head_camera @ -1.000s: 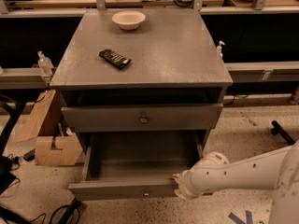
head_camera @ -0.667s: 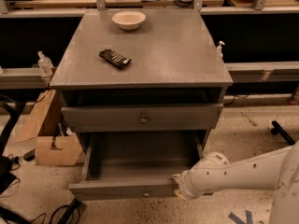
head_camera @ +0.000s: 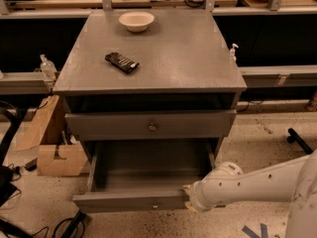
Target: Open middle drawer
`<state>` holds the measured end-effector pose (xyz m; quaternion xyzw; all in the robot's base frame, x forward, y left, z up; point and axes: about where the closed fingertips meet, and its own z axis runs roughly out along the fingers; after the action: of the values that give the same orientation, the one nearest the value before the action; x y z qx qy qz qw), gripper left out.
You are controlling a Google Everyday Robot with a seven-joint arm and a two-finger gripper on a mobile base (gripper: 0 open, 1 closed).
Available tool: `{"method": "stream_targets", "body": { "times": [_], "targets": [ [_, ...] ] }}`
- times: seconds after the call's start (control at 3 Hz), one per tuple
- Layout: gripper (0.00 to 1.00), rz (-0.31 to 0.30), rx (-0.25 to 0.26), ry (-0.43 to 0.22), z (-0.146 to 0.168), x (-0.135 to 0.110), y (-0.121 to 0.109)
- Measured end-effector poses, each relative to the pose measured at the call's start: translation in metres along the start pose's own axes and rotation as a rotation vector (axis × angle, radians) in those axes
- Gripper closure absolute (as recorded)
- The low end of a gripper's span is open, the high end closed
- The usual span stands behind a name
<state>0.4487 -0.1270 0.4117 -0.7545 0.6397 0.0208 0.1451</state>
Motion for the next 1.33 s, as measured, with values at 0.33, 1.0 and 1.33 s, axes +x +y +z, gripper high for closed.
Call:
{"method": "stream_targets", "body": {
  "times": [0.33,1.0,1.33],
  "targets": [
    [1.00,0.000,0.000,0.000,0.0000,0.0000,0.0000],
    [0.56,0.000,0.000,0.000,-0.0006,-0.0001,-0.0001],
    [0.33,0.000,0.000,0.000,-0.0005,-0.0001,-0.0001]
  ]
}}
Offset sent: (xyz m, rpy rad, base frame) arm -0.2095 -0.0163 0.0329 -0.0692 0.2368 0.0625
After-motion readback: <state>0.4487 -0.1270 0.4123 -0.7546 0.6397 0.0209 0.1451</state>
